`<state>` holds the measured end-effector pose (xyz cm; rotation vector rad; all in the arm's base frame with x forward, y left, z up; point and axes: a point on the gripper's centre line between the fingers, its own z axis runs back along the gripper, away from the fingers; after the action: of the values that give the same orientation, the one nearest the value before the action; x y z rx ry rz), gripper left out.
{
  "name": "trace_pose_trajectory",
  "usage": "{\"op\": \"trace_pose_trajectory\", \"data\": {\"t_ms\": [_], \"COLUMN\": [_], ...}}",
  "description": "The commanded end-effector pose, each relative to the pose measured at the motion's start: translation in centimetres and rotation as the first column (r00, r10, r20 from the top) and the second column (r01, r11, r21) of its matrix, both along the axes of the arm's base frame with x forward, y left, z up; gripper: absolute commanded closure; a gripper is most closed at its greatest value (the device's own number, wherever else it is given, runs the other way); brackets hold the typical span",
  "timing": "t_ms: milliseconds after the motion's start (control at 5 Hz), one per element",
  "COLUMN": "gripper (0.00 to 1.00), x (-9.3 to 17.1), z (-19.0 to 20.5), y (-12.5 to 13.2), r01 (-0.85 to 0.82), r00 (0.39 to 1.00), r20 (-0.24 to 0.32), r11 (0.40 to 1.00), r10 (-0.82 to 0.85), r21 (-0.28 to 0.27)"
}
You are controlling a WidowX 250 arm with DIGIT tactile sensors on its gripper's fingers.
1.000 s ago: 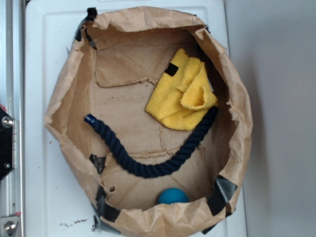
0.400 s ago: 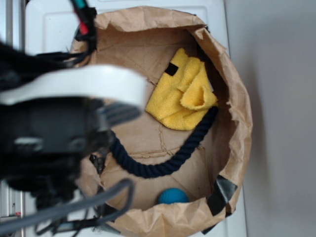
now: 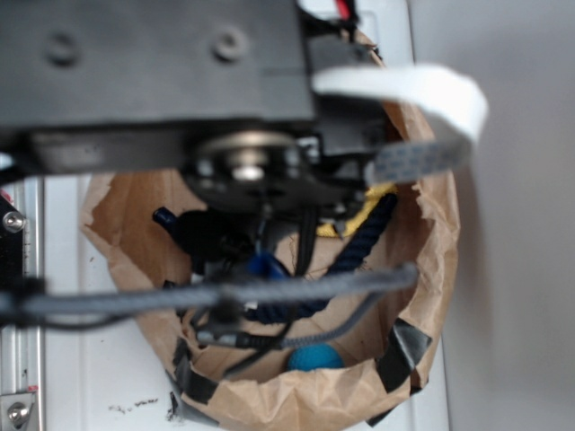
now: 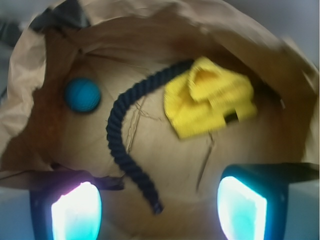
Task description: Grab the blue ball.
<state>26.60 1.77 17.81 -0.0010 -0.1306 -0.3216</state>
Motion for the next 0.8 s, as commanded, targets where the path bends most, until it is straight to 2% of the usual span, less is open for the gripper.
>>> {"op": "trace_pose_trajectory", "data": {"t_ms": [0, 400, 600], "gripper": [0.00, 0.00, 0.00], "x": [0.8, 0.8, 1.4], "z": [1.5, 1.5, -0.4], "y": [0.1, 0.1, 0.5], "r01": [0.002, 0.002, 0.242], "r00": [0.998, 0.998, 0.960], "r20": [0.056, 0.056, 0.116], "r11": [1.000, 1.000, 0.965], "r10": [-0.002, -0.002, -0.253], "r21": [0.011, 0.011, 0.099]}}
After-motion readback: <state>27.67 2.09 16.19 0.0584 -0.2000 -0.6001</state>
